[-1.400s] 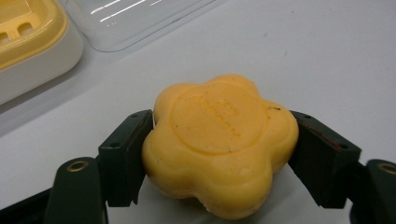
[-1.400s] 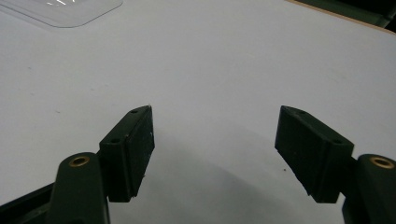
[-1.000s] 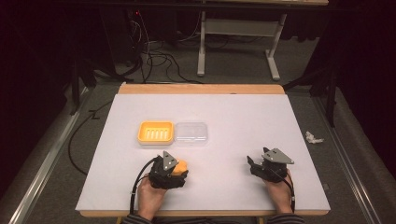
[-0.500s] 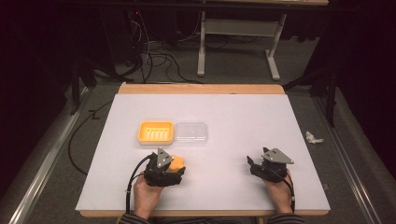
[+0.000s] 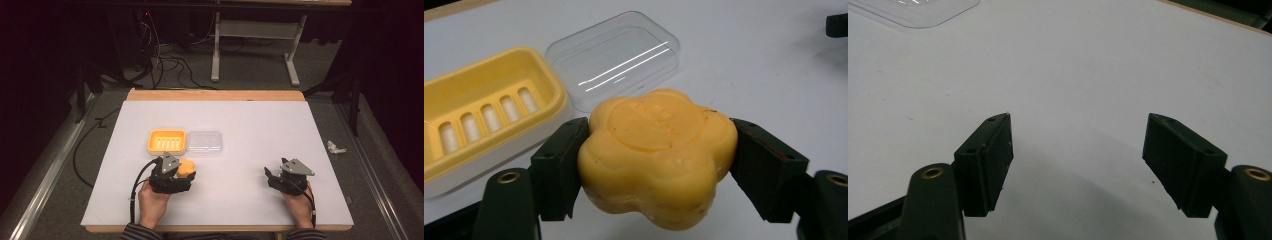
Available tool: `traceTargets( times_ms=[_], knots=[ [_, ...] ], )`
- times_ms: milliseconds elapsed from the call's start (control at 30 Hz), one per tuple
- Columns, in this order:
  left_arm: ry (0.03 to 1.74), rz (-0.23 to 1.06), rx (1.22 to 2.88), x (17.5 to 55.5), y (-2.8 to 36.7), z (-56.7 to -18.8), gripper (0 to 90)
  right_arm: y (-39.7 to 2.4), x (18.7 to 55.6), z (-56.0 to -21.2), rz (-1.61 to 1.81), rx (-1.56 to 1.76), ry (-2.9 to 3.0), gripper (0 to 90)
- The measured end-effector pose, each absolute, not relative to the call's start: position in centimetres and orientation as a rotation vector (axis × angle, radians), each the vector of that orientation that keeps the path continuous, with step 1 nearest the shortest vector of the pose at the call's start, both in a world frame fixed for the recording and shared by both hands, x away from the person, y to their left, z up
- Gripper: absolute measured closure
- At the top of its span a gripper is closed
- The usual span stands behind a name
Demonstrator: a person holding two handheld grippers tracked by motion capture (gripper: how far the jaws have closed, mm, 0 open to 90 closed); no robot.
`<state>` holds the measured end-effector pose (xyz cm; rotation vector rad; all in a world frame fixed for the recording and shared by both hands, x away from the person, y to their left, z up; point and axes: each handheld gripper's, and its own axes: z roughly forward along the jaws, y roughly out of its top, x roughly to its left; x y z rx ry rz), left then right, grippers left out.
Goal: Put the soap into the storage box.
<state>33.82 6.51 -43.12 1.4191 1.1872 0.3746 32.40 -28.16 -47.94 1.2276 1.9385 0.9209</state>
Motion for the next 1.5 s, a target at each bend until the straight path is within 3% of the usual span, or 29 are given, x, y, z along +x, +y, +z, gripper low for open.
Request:
traceTargets(
  times_ms=[1500],
  knots=[
    [1.234,0.424,1.271,39.0,11.3,-39.2,28.1,-28.1,32.4,-47.9,0.915,1.229,1.937,28.7]
  ],
)
